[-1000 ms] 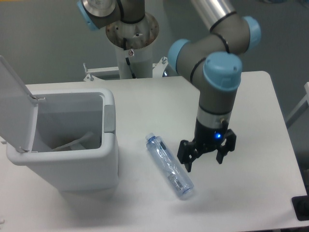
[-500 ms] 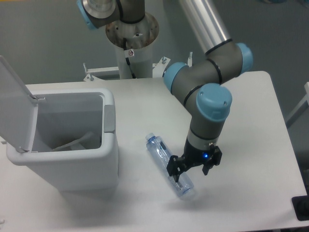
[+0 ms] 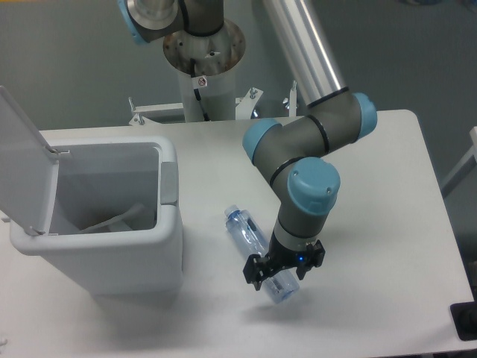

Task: Place the trash in the trash can
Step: 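Rotate the gripper to align with the bottle's length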

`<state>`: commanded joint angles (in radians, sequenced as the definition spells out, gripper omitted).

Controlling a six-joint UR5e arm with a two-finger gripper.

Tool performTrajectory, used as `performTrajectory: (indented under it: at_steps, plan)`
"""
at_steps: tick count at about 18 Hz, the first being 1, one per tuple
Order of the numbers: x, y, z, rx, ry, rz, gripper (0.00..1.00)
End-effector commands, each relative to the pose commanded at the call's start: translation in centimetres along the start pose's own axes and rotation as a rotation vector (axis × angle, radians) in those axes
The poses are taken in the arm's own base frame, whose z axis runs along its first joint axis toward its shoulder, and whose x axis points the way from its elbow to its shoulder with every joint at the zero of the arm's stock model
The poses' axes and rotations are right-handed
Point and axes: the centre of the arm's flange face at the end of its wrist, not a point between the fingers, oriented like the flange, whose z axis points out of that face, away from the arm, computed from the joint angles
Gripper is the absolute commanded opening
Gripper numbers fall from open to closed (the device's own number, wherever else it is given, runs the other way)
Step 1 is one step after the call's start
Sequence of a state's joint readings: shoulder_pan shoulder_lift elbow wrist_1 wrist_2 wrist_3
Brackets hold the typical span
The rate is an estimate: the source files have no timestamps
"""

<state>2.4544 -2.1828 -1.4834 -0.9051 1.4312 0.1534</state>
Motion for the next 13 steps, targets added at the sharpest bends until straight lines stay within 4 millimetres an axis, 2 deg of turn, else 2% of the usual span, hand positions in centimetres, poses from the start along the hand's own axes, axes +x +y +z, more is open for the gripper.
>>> performTrajectory:
  at_steps: [3, 5, 8, 13]
  plan:
    - [-0.3, -0.3, 1.2, 0.007, -0.031, -0.020, 1.00]
    - [0.4, -0.2, 2.0, -0.005, -0.057, -0.011, 1.00]
    - [0.4, -0.3, 3.1, -0.007, -0.066, -0.014, 1.00]
    - [0.8, -0.1, 3.6, -0.014, -0.096, -0.002, 1.00]
